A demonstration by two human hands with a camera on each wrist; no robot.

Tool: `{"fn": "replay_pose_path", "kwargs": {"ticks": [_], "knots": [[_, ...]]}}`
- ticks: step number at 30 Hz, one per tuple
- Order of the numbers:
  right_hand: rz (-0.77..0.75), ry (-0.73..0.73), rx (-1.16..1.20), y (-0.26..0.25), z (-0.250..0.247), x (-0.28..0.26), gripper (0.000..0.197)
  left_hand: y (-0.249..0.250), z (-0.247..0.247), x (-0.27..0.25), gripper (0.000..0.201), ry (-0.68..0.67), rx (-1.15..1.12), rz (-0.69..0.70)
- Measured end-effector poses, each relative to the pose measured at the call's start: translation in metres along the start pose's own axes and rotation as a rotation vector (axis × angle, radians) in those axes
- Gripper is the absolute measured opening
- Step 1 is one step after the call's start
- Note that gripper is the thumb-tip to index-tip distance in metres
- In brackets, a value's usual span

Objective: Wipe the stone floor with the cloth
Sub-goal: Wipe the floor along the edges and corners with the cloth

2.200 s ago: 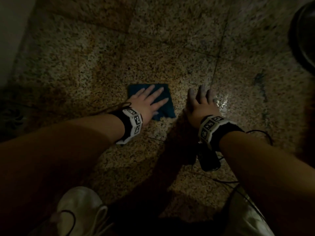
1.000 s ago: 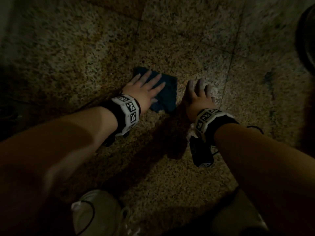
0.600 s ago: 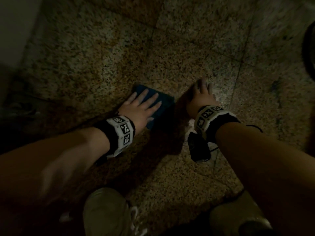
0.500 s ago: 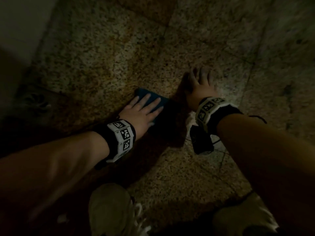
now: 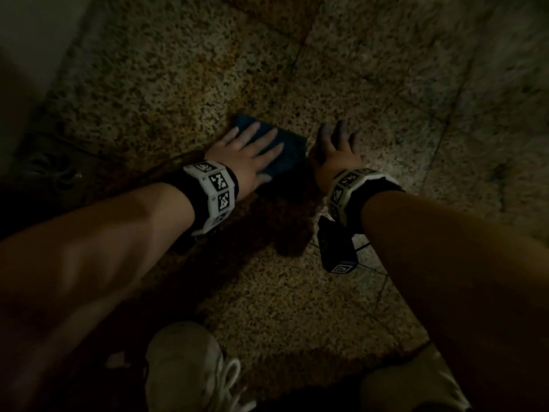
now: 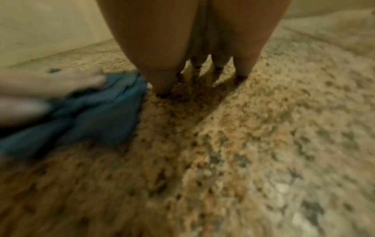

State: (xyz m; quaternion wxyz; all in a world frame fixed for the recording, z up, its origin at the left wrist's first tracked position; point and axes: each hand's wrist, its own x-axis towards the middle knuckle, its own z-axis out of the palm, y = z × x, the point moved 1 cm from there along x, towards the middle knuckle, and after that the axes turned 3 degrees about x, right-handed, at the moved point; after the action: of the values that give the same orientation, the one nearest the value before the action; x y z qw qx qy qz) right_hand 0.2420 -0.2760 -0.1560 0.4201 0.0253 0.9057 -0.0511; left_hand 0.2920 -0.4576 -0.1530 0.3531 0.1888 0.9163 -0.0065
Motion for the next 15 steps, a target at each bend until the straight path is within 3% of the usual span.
{"fn": "replay_pose_path", "kwargs": {"ticks": [7, 15], "knots": [[-0.011, -0.011, 0.005, 0.001, -0.001, 0.003, 0.068, -0.006, -0.016, 0.016, 0.054, 0.094, -0.068, -0.061], [0.028, -0.019, -0.149, -0.016, -0.017, -0.001, 0.066, -0.01, 0.035, -0.037, 0.056, 0.015, -0.015, -0.077]]}}
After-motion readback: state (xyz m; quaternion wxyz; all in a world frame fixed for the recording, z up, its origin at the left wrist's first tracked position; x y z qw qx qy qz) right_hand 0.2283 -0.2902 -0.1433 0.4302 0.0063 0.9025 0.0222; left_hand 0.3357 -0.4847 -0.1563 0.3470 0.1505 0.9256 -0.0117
